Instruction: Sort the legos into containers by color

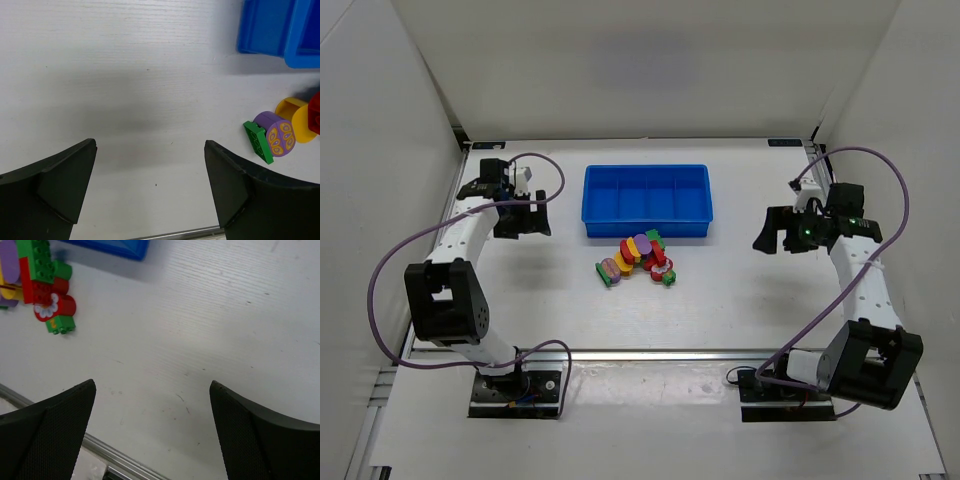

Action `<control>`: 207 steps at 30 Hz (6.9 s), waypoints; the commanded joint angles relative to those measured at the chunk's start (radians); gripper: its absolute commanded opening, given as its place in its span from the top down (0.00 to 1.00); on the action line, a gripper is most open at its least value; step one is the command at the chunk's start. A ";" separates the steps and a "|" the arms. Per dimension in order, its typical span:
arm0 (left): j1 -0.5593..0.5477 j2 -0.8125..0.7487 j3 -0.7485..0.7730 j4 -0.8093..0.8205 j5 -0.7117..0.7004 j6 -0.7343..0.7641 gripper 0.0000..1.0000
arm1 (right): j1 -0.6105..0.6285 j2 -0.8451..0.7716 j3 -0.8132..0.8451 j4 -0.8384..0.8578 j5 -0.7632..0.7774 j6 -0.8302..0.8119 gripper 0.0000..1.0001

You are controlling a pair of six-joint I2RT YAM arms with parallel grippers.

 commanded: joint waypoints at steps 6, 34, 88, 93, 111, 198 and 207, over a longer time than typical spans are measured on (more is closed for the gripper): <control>-0.013 -0.110 0.031 0.003 0.261 0.165 0.01 | 0.219 -0.024 0.066 -0.009 -0.101 -0.097 0.05; -0.645 -0.110 -0.145 0.102 0.020 0.288 0.03 | 0.308 -0.065 -0.006 0.001 0.028 -0.136 0.02; -0.588 0.163 -0.138 0.239 0.099 0.531 0.19 | 0.241 -0.014 0.001 0.009 0.054 -0.136 0.02; -0.590 0.169 -0.139 0.242 0.093 0.531 0.41 | 0.238 -0.014 -0.002 0.011 0.054 -0.136 0.02; -0.622 -0.407 -0.340 0.138 0.081 0.549 0.56 | 0.241 -0.021 0.034 0.069 -0.067 0.069 0.02; -0.832 -0.288 -0.182 0.403 -0.206 0.417 0.69 | 0.345 0.329 0.385 0.416 -0.396 0.518 1.00; -0.684 -0.283 -0.034 0.316 -0.260 0.316 0.69 | 0.492 0.556 0.630 0.314 -0.011 0.484 1.00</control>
